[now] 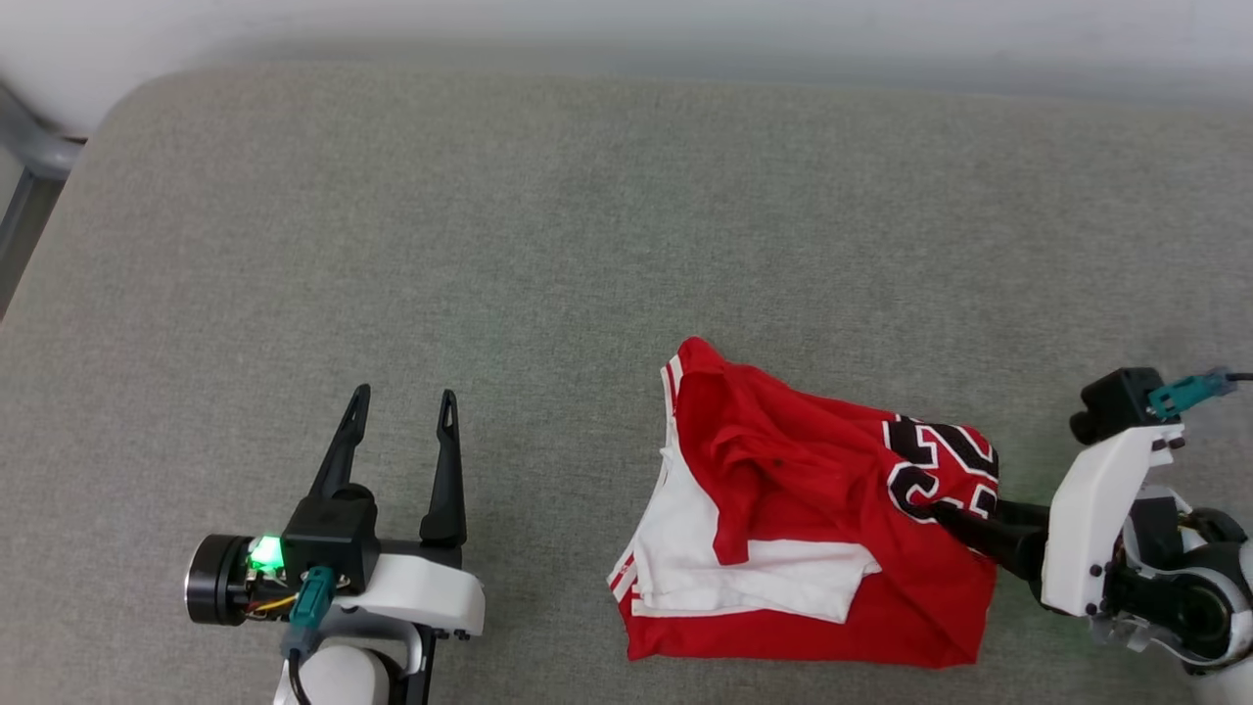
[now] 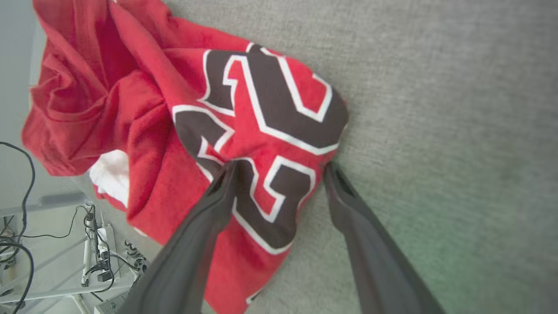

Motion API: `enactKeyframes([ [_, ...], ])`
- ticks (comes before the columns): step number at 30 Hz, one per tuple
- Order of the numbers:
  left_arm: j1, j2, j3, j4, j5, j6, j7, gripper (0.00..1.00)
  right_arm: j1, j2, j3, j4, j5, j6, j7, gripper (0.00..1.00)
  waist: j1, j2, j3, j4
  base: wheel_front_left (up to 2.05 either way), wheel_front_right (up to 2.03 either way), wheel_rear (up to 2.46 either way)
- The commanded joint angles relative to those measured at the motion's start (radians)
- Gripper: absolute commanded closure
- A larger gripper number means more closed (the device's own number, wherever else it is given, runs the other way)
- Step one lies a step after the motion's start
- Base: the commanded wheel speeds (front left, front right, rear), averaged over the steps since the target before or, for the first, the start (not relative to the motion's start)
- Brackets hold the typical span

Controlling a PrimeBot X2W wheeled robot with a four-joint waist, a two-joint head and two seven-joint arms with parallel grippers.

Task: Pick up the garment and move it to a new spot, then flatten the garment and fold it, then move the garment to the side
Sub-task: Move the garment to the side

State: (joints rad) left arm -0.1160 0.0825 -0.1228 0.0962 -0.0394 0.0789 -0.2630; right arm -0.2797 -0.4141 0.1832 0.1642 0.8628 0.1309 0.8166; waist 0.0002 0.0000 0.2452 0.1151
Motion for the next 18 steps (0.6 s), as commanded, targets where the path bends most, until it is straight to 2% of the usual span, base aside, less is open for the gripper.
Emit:
enactKeyframes([
  [1,-0.014,-0.004,-0.002,-0.001,0.005,-0.004,-0.002,0.0,-0.013,0.002,0.019,0.017,-0.001,-0.001,-0.008,0.0,-0.0002,0.0,0.023,0.017,0.0,0.0,0.0],
  [9,-0.041,-0.01,-0.008,0.01,0.002,-0.005,-0.002,0.0,0.007,0.005,0.13,0.103,0.024,-0.001,-0.052,0.0,-0.0002,0.0,0.049,0.033,0.0,0.0,0.0],
  [10,-0.046,-0.011,-0.006,0.013,0.001,-0.003,-0.002,0.0,-0.001,-0.002,0.15,0.102,0.03,-0.001,-0.09,0.56,-0.0002,0.0,0.049,0.033,0.0,0.0,0.0],
  [11,-0.044,-0.012,-0.003,0.019,-0.001,-0.002,-0.002,0.0,-0.028,-0.017,0.171,0.099,0.039,-0.001,-0.151,1.0,-0.0002,0.0,0.041,0.027,0.0,0.0,0.0],
  [18,-0.014,-0.009,0.005,0.027,-0.003,-0.004,-0.002,0.0,-0.095,-0.078,0.208,0.07,0.007,-0.001,-0.322,1.0,-0.0002,0.0,-0.007,-0.006,0.0,0.0,0.0],
])
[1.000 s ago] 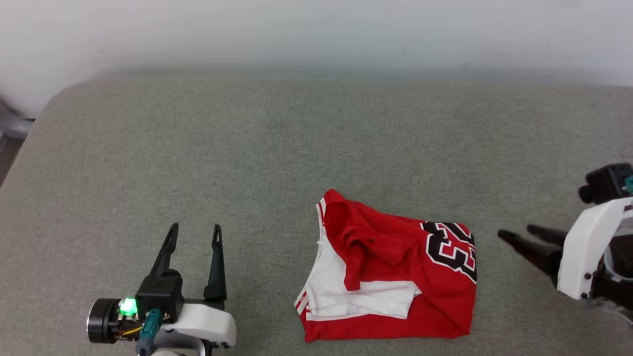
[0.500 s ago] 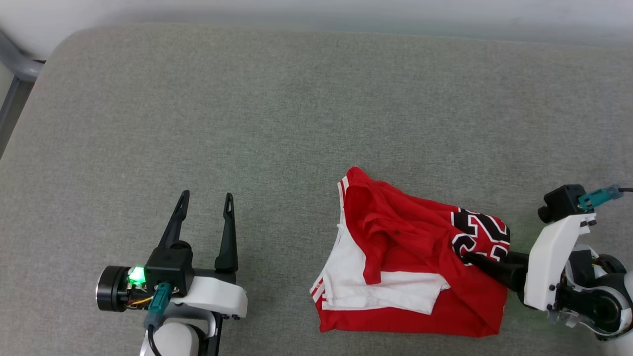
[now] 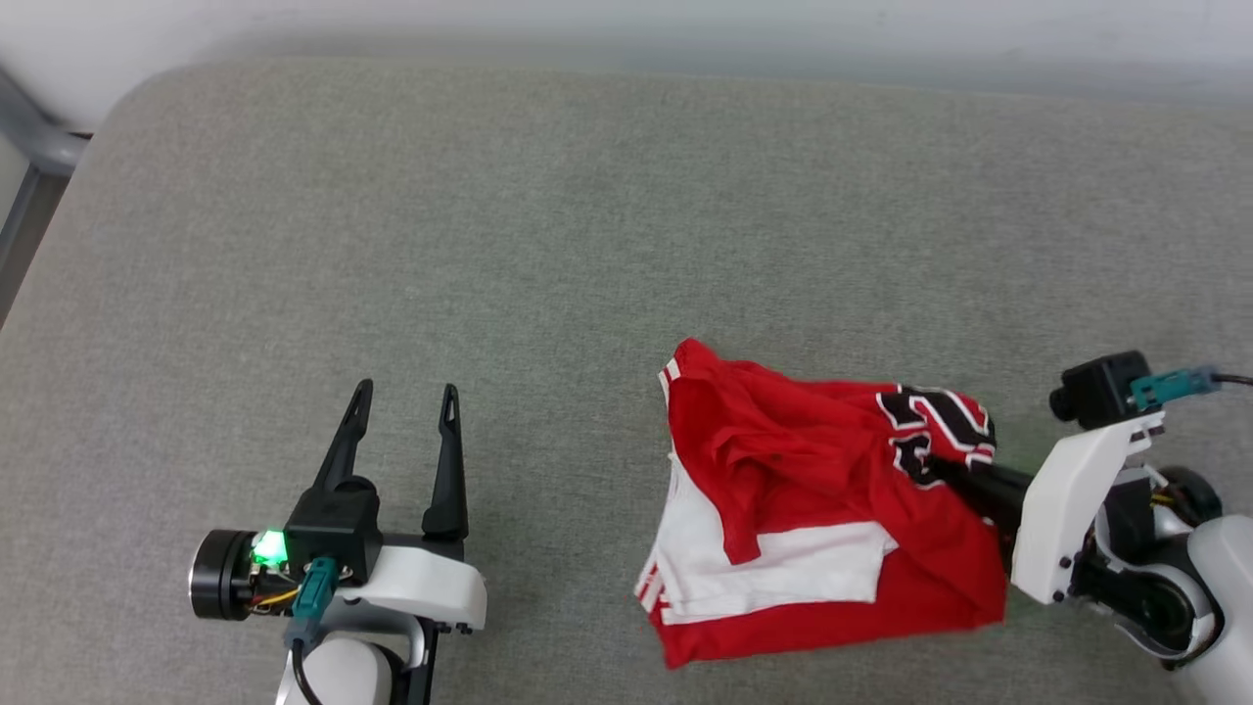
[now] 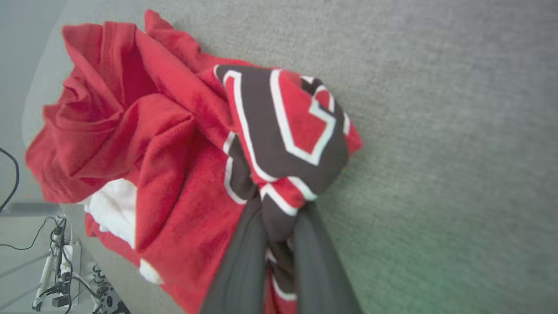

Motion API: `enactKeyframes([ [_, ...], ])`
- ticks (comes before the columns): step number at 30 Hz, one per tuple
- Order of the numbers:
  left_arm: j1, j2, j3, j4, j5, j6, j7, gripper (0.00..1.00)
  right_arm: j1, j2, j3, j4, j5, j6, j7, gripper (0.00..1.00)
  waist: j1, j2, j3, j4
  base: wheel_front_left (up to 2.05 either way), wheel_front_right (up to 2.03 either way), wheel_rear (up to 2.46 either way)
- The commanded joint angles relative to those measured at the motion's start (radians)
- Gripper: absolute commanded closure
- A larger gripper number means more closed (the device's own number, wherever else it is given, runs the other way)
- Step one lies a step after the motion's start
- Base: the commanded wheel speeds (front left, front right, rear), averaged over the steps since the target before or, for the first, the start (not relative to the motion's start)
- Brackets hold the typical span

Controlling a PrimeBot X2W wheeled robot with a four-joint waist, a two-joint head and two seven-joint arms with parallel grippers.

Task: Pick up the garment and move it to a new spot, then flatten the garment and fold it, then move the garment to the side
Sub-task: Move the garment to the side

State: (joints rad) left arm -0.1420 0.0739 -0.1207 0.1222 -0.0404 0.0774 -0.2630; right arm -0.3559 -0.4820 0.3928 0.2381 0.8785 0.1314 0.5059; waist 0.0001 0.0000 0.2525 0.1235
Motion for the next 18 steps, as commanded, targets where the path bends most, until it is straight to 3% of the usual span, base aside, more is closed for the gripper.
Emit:
enactKeyframes([
  [1,0.017,0.0,0.006,0.002,-0.002,-0.002,-0.002,0.0,-0.021,-0.019,0.007,-0.01,-0.013,-0.001,-0.029,1.0,-0.0001,0.0,-0.022,-0.023,0.0,0.0,0.0],
  [11,0.061,0.008,0.033,-0.012,-0.006,0.007,-0.002,0.0,-0.07,-0.145,0.095,-0.098,-0.099,-0.001,-0.145,1.0,-0.0001,0.0,-0.069,-0.15,0.0,0.0,0.0],
  [18,0.058,0.011,0.043,-0.028,0.001,0.007,-0.002,0.0,-0.105,-0.253,0.117,-0.146,-0.112,-0.001,-0.141,1.0,-0.0001,0.0,-0.058,-0.244,0.0,0.0,0.0],
])
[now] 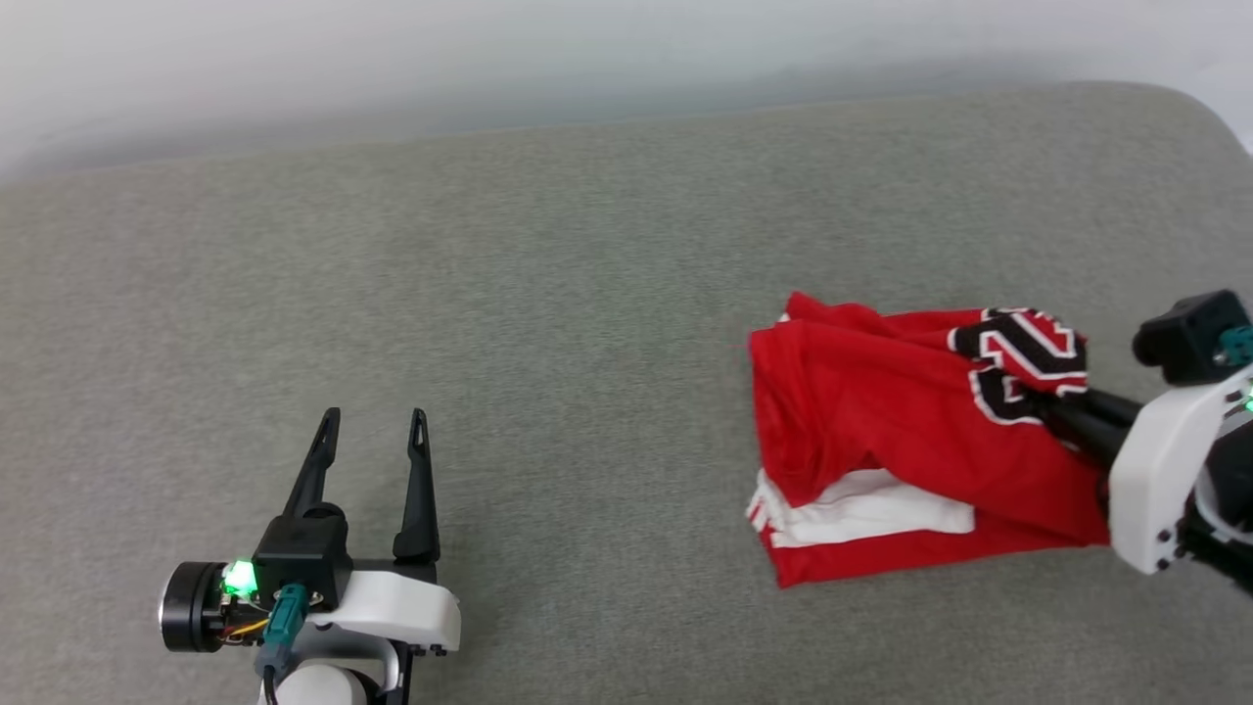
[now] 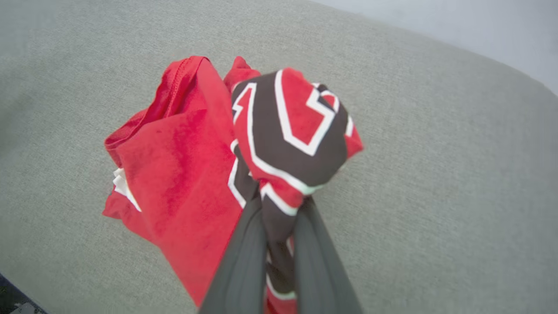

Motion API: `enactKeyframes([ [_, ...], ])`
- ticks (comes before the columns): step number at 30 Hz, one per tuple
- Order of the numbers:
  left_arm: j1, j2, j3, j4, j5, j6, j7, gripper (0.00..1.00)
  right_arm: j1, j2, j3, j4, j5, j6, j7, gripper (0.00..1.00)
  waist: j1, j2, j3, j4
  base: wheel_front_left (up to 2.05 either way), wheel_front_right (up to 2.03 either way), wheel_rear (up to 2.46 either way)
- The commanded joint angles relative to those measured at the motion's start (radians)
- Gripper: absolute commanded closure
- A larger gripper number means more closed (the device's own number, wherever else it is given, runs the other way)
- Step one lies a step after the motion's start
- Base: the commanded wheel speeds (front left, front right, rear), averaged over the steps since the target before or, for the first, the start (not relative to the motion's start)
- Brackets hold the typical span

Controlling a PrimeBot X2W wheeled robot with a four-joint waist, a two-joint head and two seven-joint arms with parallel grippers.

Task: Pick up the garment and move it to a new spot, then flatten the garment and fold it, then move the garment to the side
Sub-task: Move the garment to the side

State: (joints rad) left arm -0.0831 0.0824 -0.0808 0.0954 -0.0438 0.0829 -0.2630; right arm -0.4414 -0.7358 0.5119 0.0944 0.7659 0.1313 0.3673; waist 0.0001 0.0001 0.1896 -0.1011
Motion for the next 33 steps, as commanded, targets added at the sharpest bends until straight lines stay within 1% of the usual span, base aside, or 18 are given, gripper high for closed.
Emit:
enactKeyframes([
  [1,-0.006,0.005,0.006,-0.005,0.004,0.001,-0.002,0.0,-0.022,-0.012,-0.008,-0.004,0.004,-0.001,-0.001,1.0,-0.0001,-0.0001,0.009,-0.03,0.0,0.0,0.0],
  [5,-0.025,0.012,0.015,-0.021,0.008,0.005,-0.002,0.0,-0.045,-0.064,-0.031,0.011,0.009,-0.001,0.017,1.0,-0.0001,-0.0001,0.044,-0.063,0.0,0.0,0.0],
  [8,-0.04,0.017,0.019,-0.04,0.014,0.006,-0.002,0.0,-0.069,-0.111,-0.051,0.043,-0.007,-0.001,0.029,1.0,-0.0001,-0.0001,0.084,-0.075,0.0,0.0,0.0],
  [14,-0.088,0.026,0.01,-0.077,0.026,-0.001,-0.002,0.0,-0.118,-0.196,-0.107,0.163,-0.055,-0.001,0.032,1.0,-0.0001,-0.0001,0.178,-0.062,0.0,0.0,0.0],
  [16,-0.101,0.028,0.009,-0.087,0.032,-0.001,-0.002,0.0,-0.134,-0.207,-0.136,0.218,-0.073,-0.001,0.029,1.0,-0.0001,-0.0001,0.206,-0.055,0.0,0.0,0.0],
  [20,-0.132,0.028,0.006,-0.107,0.035,0.004,-0.002,0.0,-0.163,-0.218,-0.196,0.324,-0.103,-0.001,0.021,1.0,-0.0001,-0.0001,0.26,-0.037,0.0,0.0,0.0],
  [25,-0.157,0.03,-0.003,-0.128,0.042,0.006,-0.002,0.0,-0.203,-0.214,-0.273,0.448,-0.136,-0.001,0.0,1.0,-0.0001,-0.0001,0.312,-0.014,0.0,0.0,0.0],
  [33,-0.167,0.034,-0.008,-0.146,0.045,0.014,-0.002,0.0,-0.248,-0.184,-0.348,0.583,-0.197,-0.001,-0.048,1.0,-0.0001,-0.0001,0.334,0.005,0.0,0.0,0.0],
])
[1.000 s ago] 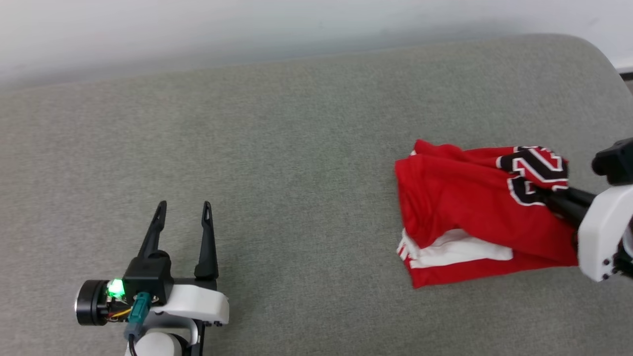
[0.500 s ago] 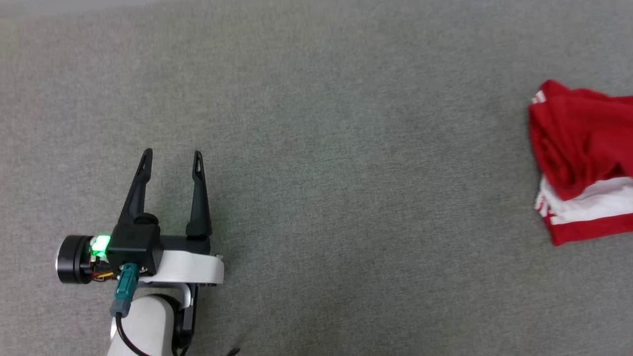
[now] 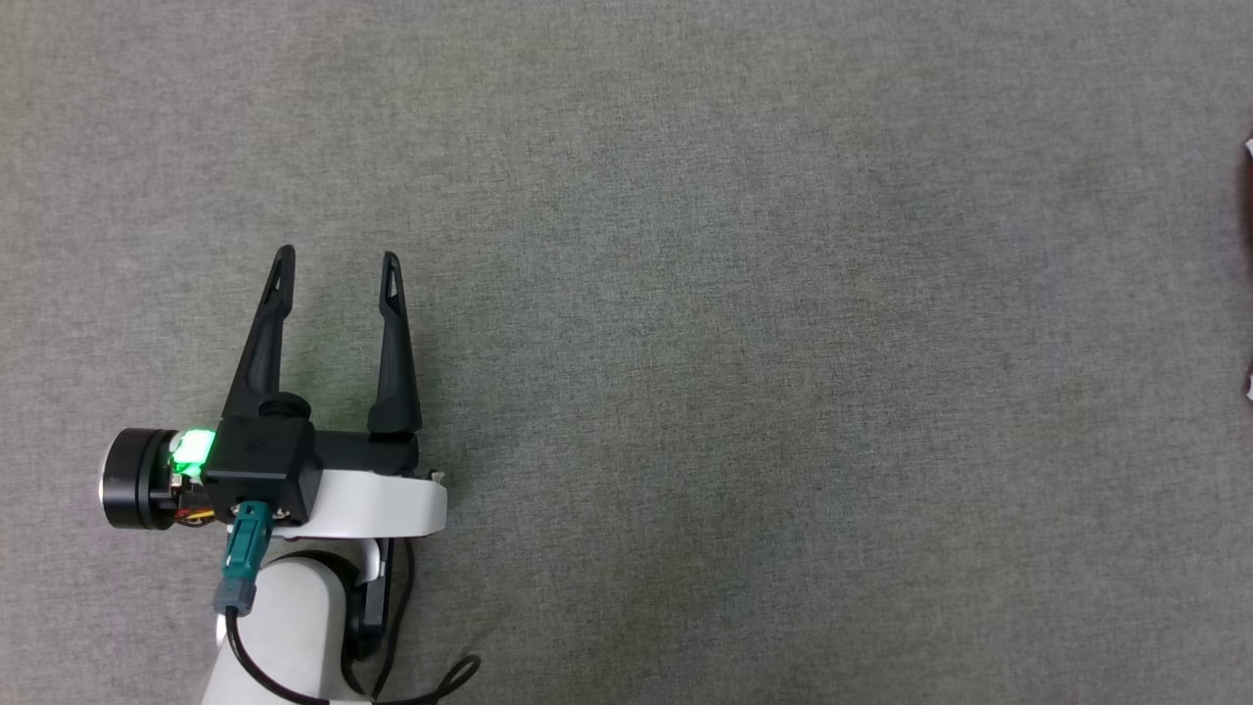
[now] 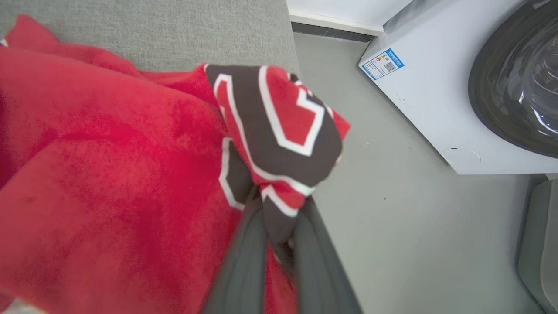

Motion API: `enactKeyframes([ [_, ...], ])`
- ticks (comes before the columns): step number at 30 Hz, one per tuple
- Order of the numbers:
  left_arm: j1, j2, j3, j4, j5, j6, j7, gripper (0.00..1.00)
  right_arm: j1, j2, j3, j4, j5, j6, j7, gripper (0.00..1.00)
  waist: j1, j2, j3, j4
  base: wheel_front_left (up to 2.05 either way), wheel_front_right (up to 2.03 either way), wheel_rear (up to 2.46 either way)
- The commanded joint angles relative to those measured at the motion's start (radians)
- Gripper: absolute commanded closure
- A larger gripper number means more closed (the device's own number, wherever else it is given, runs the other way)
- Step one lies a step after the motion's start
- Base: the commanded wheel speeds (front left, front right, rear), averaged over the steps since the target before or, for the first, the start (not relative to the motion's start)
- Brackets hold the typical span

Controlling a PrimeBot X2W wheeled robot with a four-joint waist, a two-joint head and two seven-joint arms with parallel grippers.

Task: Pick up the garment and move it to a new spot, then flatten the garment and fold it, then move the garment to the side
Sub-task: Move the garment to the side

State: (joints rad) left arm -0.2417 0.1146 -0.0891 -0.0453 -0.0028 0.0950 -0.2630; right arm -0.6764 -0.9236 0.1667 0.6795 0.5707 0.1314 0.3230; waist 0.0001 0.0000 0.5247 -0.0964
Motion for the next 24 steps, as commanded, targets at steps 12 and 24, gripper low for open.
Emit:
enactKeyframes([
  [12,0.034,-0.004,-0.005,0.02,-0.01,0.016,-0.002,0.0,-0.04,0.067,-0.091,0.054,-0.09,-0.002,-0.114,0.0,-0.0001,0.0,-0.094,-0.001,0.0,0.0,0.0],
  [24,0.131,-0.016,0.008,0.048,-0.043,0.026,-0.002,0.0,0.06,0.211,-0.243,-0.158,-0.215,-0.001,-0.383,0.0,-0.0001,0.0,-0.259,0.019,0.0,0.0,0.0],
])
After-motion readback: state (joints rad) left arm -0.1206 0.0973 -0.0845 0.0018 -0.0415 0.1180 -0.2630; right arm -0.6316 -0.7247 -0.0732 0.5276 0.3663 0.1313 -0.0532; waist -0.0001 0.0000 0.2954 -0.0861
